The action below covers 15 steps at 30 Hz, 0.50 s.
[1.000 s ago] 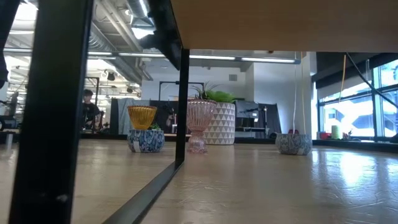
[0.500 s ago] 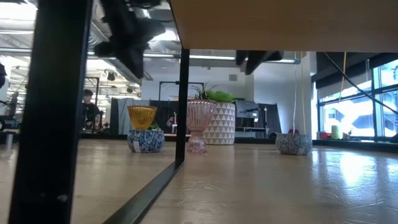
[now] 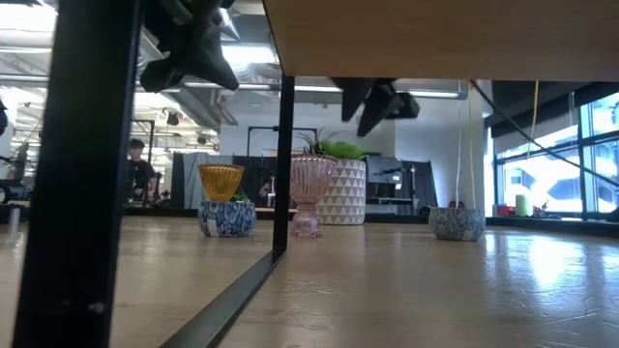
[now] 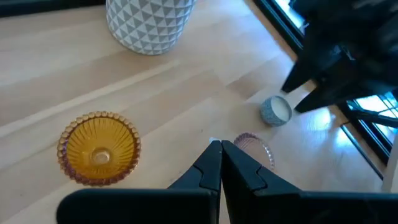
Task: Pick & Place candle stick holders
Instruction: Put the purple glass candle holder on the shelf aligned with the yellow scented candle
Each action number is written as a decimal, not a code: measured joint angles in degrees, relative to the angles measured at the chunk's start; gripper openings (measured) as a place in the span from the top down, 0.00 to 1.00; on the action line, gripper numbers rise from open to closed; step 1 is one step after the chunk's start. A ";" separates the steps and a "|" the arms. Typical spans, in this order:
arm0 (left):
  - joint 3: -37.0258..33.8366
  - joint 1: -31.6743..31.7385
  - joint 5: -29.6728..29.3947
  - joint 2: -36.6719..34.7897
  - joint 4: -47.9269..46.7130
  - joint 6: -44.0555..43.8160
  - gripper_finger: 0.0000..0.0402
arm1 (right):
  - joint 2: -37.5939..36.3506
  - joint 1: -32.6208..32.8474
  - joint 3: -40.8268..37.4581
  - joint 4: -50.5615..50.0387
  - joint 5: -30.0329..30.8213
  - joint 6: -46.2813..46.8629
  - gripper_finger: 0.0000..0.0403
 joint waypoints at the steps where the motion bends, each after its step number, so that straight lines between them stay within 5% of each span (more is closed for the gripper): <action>1: 0.00 -0.36 -0.50 0.19 0.12 0.01 0.99 | 0.86 -0.08 0.00 0.71 -0.42 0.00 0.57; 15: -0.02 -1.04 -1.13 1.06 -0.09 1.49 1.00 | 7.13 1.16 0.00 4.49 -3.66 -0.62 0.57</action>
